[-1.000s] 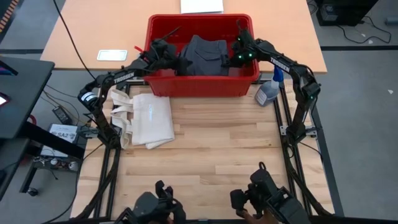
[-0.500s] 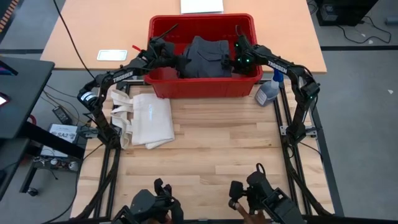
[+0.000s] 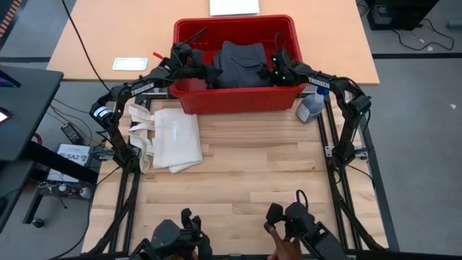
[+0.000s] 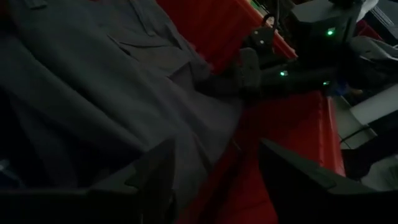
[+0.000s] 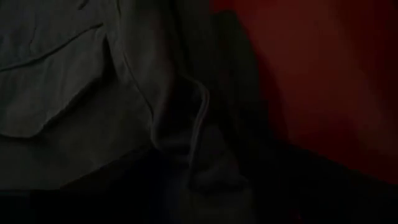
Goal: Sort clothes
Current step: Remove the gray pants from the red bin
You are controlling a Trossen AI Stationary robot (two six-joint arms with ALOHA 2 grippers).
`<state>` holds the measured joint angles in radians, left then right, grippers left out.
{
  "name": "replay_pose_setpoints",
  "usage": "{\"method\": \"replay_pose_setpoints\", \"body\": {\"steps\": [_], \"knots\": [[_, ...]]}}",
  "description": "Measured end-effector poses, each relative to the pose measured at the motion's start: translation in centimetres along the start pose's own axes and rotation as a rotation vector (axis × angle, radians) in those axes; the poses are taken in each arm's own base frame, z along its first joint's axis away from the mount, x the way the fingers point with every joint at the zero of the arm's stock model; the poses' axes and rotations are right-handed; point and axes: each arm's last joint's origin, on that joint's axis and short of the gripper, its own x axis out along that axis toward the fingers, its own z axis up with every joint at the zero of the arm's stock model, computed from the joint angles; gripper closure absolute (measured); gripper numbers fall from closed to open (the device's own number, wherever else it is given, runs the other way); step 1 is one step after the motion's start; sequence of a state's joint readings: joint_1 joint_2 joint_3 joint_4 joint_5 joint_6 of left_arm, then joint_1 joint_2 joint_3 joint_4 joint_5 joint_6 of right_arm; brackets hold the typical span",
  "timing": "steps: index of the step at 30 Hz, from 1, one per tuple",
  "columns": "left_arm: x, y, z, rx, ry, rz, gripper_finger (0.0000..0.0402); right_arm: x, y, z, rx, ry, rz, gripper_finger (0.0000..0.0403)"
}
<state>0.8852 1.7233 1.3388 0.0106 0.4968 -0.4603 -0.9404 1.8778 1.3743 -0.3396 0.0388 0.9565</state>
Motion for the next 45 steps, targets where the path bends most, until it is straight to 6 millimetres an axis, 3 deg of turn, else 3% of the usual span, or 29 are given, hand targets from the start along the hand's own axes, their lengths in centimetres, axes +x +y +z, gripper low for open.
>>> {"method": "replay_pose_setpoints", "body": {"steps": [4,7,12,16,18,23,28,37,45], "knots": [[0.0,0.0,-0.1,-0.005,0.011,-0.001,0.0170,1.8,-0.7,-0.5,0.008,0.045,0.073,0.0089],[0.0,0.0,-0.1,-0.004,0.010,-0.002,0.0170,2.8,-0.8,-0.8,-0.011,0.084,0.105,0.0129],[0.0,0.0,-0.1,-0.004,0.009,-0.003,0.0170,2.5,0.4,0.0,-0.067,0.093,0.309,0.0241],[-0.2,-0.6,0.7,0.032,0.001,-0.040,0.0170,0.6,2.3,1.2,-0.053,0.062,0.526,0.0341],[-0.3,-1.0,1.3,0.079,-0.011,-0.059,0.0170,0.1,2.7,1.8,-0.014,0.073,0.613,0.0370],[-0.9,-2.5,3.3,0.226,-0.037,-0.070,0.0170,-1.2,3.4,3.6,0.149,0.113,0.825,0.0364],[-1.0,-4.5,4.1,0.383,-0.031,-0.029,0.0170,-1.5,3.3,4.2,0.261,0.170,0.848,0.0355],[1.3,-8.5,1.4,0.607,0.020,0.155,0.0146,-1.5,3.4,4.1,0.310,0.193,0.847,0.0359],[4.4,-9.3,-1.0,0.730,0.025,0.339,0.0088,-1.3,3.3,4.0,0.301,0.191,0.826,0.0359]]}}
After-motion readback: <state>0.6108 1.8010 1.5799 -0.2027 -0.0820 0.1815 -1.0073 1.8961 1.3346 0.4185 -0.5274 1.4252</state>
